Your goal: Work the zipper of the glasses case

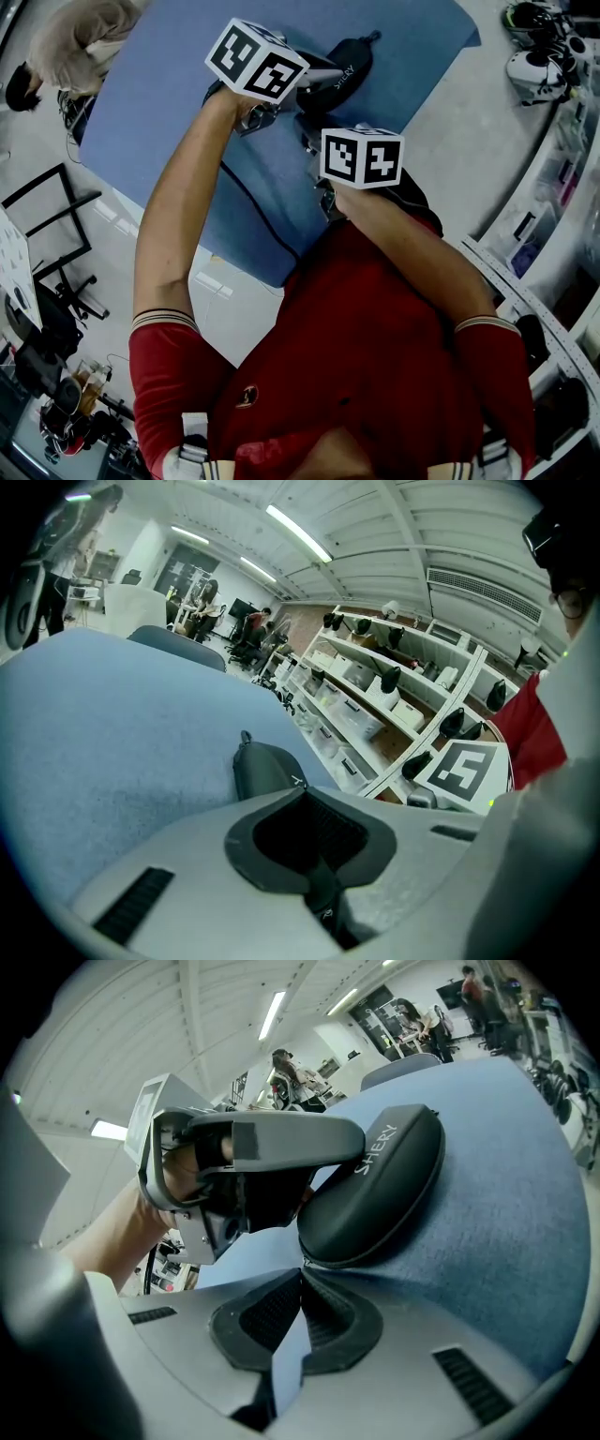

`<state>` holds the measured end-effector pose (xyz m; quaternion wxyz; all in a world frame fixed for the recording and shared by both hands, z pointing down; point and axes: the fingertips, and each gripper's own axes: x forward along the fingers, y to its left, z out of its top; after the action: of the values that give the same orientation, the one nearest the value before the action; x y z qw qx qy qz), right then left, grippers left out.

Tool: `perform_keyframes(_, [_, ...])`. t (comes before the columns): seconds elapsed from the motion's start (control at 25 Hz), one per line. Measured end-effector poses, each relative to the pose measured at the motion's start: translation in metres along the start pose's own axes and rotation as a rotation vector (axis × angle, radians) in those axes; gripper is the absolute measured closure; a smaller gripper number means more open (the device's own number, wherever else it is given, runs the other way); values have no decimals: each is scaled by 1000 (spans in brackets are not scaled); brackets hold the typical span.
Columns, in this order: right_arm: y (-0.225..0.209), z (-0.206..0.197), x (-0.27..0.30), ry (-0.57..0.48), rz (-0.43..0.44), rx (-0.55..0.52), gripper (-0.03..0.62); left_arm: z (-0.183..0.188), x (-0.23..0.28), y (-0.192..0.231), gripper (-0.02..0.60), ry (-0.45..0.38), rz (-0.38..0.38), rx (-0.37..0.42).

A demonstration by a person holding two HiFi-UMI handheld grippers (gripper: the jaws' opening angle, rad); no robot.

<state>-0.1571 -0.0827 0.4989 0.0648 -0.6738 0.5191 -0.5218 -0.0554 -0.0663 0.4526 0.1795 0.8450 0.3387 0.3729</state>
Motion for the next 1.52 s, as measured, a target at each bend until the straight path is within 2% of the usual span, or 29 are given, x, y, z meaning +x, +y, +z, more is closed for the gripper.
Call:
perform_keyframes(0.28, [0, 0, 1, 17, 17, -59, 594, 0, -1, 2, 574, -10, -9, 3])
perform_keyframes(0.56, [-10, -6, -18, 75, 37, -180, 594, 4, 1, -4, 570, 6, 1, 73])
perform_keyframes(0.64, [-15, -7, -26, 94, 45, -219, 594, 7, -1, -4, 546, 3, 24, 113])
perform_keyframes(0.68, [-19, -7, -30, 103, 48, -233, 594, 9, -1, -5, 517, 0, 37, 144])
perform_keyframes(0.76, [-27, -9, -36, 119, 48, -250, 594, 15, -3, -7, 499, -9, 65, 231])
perform_keyframes(0.92, [-44, -12, -46, 145, 39, -286, 594, 23, -2, -14, 494, 13, 124, 460])
perform_keyframes(1.0, [-52, -12, -52, 155, 33, -312, 594, 25, 1, -16, 494, 42, 144, 547])
perform_keyframes(1.16, [-68, -8, -65, 173, 23, -379, 594, 26, 10, -13, 494, 113, 196, 668])
perform_keyframes(1.52, [-106, 13, -89, 223, -15, -589, 594, 33, 37, -15, 488, 253, 229, 953])
